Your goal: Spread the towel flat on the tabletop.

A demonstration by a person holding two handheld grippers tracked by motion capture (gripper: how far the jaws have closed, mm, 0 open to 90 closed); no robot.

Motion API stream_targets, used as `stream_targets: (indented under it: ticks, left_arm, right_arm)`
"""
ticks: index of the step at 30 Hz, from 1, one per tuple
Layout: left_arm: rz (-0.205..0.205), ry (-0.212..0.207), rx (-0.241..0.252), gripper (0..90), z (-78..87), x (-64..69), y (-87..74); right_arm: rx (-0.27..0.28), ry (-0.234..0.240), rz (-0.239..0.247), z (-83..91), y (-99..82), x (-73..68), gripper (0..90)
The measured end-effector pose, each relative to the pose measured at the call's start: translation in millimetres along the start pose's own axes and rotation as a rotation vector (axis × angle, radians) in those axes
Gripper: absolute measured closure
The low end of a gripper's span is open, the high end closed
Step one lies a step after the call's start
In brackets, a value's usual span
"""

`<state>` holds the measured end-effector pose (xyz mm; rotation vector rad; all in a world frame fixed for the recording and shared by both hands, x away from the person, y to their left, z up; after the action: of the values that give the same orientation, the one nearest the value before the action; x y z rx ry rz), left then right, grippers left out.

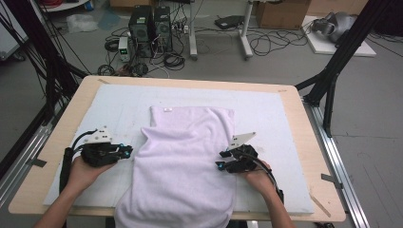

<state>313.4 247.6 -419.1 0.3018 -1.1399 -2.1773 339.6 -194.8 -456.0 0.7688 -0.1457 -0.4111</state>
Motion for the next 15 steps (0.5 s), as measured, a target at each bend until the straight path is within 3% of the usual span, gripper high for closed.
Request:
stream_targets:
  ticks: [4, 8, 11, 15]
  left_arm:
    - [-0.027, -0.032, -0.032, 76.4, -0.1, 8.9, -13.8]
    - [-0.071, -0.099, -0.063, 77.2, -1.3, 23.8, -25.9]
    - [-0.1, -0.151, -0.06, 77.3, 0.5, 36.1, -33.2]
    - [-0.142, -0.192, -0.095, 76.8, 1.8, 46.8, -43.0]
  right_arm:
    - [0.002, -0.003, 0.003, -0.1, -0.1, 0.1, 54.1]
    - [0.001, -0.003, 0.0, -0.1, 0.0, -0.2, 54.1]
    - [-0.001, -0.002, -0.002, 0.0, 0.0, -0.2, 54.1]
    - [-0.002, -0.003, -0.003, 0.0, 0.0, -0.3, 54.1]
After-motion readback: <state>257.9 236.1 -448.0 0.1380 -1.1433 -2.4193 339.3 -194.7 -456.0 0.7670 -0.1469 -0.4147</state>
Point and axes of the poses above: each handheld gripper's, and its own axes: z roughly backward along the jaws, y roughly out of its top, x roughly to its right, the point moved 2 cm from there along -z, roughly forward along the jaws, and after that the axes turned 2 degrees about z, right-handed, at the moved point
